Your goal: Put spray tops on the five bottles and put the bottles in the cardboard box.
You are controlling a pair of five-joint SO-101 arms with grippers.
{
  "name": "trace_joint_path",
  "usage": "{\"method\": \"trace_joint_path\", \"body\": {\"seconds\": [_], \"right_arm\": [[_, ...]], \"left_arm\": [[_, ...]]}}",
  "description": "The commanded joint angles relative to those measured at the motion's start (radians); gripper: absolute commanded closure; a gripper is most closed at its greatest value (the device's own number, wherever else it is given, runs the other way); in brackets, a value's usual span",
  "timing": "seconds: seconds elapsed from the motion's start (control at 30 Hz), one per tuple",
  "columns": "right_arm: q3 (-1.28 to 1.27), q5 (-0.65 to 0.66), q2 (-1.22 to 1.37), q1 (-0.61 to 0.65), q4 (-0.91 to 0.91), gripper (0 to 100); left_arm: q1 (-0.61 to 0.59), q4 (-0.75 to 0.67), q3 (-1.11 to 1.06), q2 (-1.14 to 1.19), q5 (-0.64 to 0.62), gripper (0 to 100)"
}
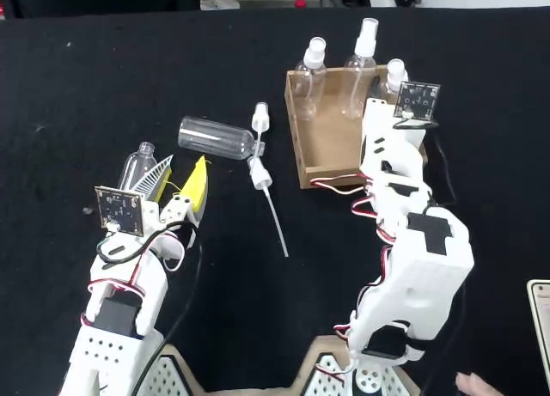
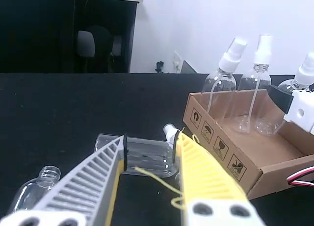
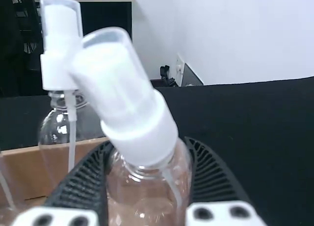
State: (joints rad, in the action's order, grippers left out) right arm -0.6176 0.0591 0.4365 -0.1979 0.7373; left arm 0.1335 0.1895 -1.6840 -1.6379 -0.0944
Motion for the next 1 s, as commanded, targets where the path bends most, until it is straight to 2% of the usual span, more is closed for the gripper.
{"method": "trace_joint_path", "body": {"seconds": [0.0, 0.4, 0.97], "right_arm": [[0.039, -0.008, -0.012, -0.015, 0.020, 92.4], [-0.088, -0.008, -0.170, -0.009, 0.020, 92.4], [-0.076, -0.008, -0.173, -0.012, 0.026, 92.4]], "left_arm": [[0.007, -0.009, -0.022, -0.005, 0.011, 83], [0.007, -0.009, -0.022, -0.003, 0.011, 83], [0.008, -0.009, -0.022, -0.002, 0.011, 83]]}}
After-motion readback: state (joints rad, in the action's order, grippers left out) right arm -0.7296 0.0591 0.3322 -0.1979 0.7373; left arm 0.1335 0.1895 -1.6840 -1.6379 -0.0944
